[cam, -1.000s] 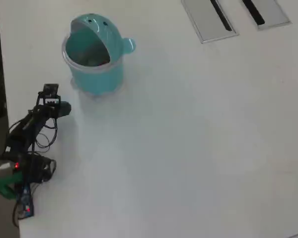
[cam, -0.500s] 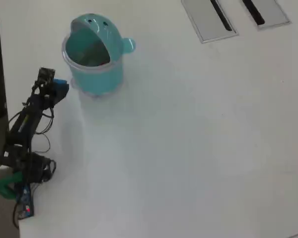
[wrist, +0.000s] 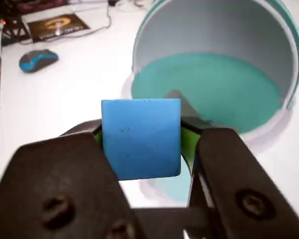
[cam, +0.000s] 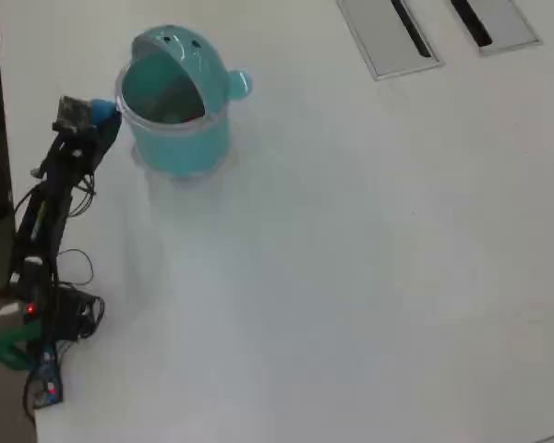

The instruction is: Grasp RGB lego blocks and put them in the bin one by one.

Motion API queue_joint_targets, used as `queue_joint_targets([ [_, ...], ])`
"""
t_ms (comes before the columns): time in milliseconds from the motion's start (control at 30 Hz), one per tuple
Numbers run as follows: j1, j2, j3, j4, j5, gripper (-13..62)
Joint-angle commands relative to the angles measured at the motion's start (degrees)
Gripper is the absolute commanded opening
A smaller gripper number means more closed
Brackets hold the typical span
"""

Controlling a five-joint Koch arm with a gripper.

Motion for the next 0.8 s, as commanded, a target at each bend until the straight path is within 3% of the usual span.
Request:
queue_joint_targets([
  [0,0.0,-0.88,-7.56,-0.44,0.0,9.2],
  [200,2.46,-11.78,-21.8,-0.88,-0.44,9.2],
  [333,5.1,-25.05,-36.39,-1.32,-1.32,9.2],
  [367,5.98,-33.13,-42.28,-4.31,-1.41,9.2],
  [533,7.38,-37.71,-46.49,-4.57,-2.99,9.8],
  [667,9.58,-39.55,-46.85,-5.98,-8.09,27.4],
  [767,10.02,-38.94,-46.85,-5.71,-9.4,31.7],
])
